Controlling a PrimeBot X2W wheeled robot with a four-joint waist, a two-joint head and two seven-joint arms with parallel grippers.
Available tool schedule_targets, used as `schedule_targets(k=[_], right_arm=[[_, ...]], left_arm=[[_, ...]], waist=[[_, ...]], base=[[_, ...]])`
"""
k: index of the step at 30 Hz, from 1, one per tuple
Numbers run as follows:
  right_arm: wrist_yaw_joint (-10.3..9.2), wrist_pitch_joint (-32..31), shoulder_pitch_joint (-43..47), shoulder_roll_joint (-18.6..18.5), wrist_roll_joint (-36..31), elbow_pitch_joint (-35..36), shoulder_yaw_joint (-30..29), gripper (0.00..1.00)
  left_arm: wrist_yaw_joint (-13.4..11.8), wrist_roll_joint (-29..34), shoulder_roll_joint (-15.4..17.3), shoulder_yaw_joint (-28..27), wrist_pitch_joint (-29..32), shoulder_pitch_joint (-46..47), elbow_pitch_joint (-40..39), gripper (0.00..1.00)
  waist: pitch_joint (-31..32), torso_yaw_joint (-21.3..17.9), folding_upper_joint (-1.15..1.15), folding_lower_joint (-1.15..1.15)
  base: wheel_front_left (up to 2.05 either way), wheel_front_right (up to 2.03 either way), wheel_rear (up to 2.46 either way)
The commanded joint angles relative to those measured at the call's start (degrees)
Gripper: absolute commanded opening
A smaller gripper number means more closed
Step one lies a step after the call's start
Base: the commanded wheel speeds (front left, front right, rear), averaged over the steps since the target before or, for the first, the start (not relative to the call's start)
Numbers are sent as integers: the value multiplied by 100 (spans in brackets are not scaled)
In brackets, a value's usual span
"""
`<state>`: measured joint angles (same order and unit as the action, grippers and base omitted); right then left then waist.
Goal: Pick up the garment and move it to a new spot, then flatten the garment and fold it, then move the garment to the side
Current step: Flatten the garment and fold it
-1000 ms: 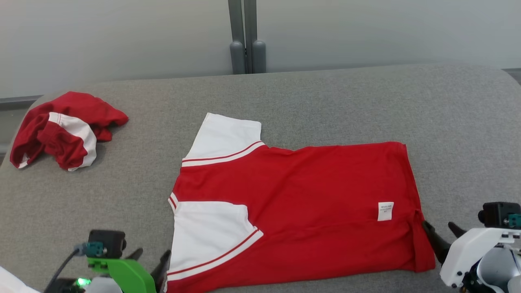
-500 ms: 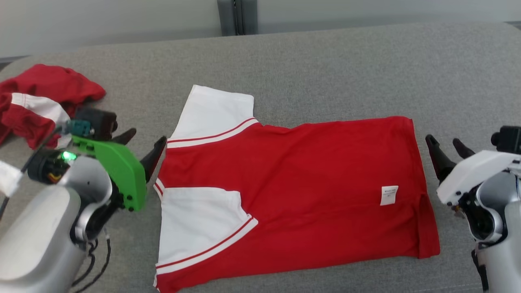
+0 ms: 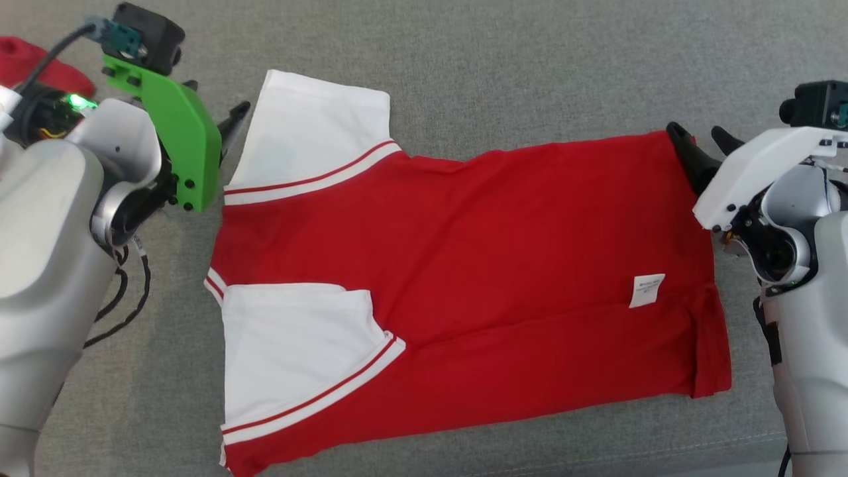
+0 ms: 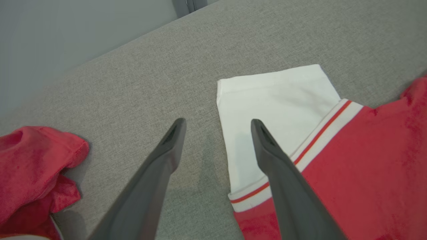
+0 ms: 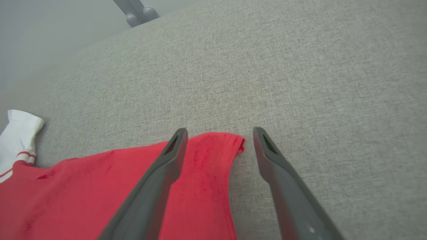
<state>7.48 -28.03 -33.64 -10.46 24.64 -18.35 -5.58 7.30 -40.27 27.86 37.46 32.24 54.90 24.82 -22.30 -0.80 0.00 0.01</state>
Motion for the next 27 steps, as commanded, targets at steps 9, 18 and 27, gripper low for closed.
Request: schedule_targets(k=[9,18,27], right_arm=[[3,-243,-467,143,49,-216,337,100],[-4,-364,-414,102,266,-193,667,97],[-2,-147,-298,-76,507,-3,881,0]], left_arm=[[22,-527,-2,581,-22,949,767,100],[22,-1017,68,1003,-85,1444,1428,100],[16,-1436,57,1344,-175,1558,1734,0]], waist=[[-876,-339,0,-1],[-1014,-511,0,-1],[-917,-489,0,-1]], base=[[0,0,0],[0,0,0],[0,0,0]])
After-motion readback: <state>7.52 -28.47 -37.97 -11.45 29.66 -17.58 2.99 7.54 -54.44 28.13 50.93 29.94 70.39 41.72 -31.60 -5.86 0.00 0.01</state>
